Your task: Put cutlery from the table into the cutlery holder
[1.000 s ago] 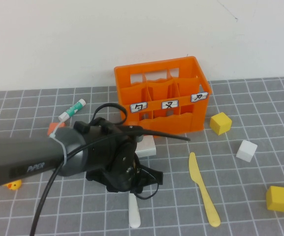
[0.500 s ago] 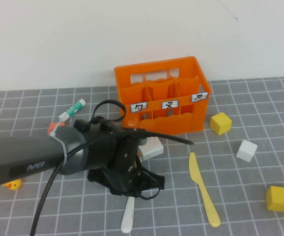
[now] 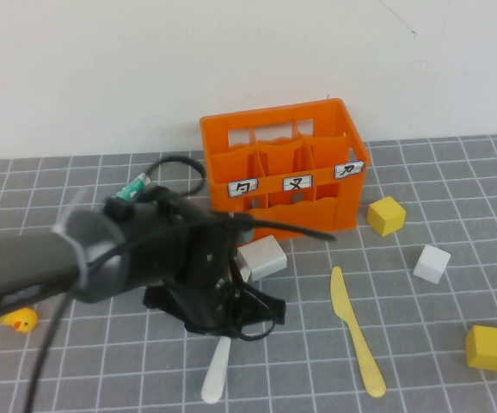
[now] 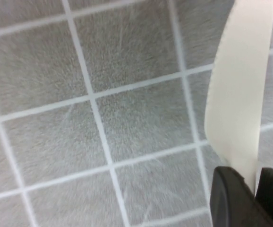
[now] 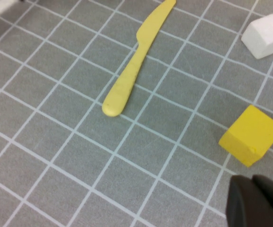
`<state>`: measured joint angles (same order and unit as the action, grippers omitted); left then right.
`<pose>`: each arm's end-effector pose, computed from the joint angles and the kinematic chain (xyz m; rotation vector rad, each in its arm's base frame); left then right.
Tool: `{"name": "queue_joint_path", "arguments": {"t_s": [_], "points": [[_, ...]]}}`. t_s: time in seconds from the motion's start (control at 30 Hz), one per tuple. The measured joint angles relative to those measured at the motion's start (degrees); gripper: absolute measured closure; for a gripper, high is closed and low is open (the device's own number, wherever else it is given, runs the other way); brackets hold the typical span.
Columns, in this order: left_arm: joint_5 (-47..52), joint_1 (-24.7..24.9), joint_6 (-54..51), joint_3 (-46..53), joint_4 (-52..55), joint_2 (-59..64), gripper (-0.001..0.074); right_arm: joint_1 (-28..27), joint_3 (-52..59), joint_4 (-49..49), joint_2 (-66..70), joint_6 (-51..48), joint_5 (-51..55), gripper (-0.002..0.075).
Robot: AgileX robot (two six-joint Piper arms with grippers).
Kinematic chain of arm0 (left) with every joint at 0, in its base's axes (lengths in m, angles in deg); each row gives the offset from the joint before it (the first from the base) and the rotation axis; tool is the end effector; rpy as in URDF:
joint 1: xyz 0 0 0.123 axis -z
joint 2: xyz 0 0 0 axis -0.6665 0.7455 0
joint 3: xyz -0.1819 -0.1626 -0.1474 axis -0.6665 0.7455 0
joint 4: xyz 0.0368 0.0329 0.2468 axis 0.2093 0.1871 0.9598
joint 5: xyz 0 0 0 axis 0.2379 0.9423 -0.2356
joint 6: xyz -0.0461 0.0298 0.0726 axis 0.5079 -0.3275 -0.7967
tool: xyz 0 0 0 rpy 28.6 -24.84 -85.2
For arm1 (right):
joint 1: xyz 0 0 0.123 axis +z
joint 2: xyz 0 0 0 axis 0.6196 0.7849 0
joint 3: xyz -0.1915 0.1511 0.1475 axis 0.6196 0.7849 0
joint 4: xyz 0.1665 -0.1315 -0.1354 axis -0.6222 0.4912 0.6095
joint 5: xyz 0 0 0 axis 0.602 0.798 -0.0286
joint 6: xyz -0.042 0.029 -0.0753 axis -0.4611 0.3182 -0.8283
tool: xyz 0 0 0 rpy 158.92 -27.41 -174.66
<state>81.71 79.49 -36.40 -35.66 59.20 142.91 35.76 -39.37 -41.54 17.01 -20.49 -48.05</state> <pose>0.2829 -0.2159 0.1812 0.1656 2.8442 -0.2372 0.1164 0.0308 0.2301 -0.6409 2.2241 0.2403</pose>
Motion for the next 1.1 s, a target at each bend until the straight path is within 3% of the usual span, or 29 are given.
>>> {"name": "queue_joint_path", "arguments": {"t_s": [0.27,0.57,0.83,1.1], "points": [[2.07,0.0,-2.12,0.0,0.0,-9.67,0.0661,0.0,0.0,-0.05,0.0,0.0,0.0,0.0729],[-2.15,0.0,-2.25,0.1,0.0,-16.43,0.0664,0.0,0.0,-0.05,0.0,0.0,0.0,0.0729],[-15.17,0.0,-2.25,0.1,0.0,-17.52,0.0665,0.0,0.0,-0.05,0.0,0.0,0.0,0.0729],[-35.5,0.0,-2.25,0.2,2.77,-17.52,0.0665,0.0,0.0,-0.05,0.0,0.0,0.0,0.0729]]}}
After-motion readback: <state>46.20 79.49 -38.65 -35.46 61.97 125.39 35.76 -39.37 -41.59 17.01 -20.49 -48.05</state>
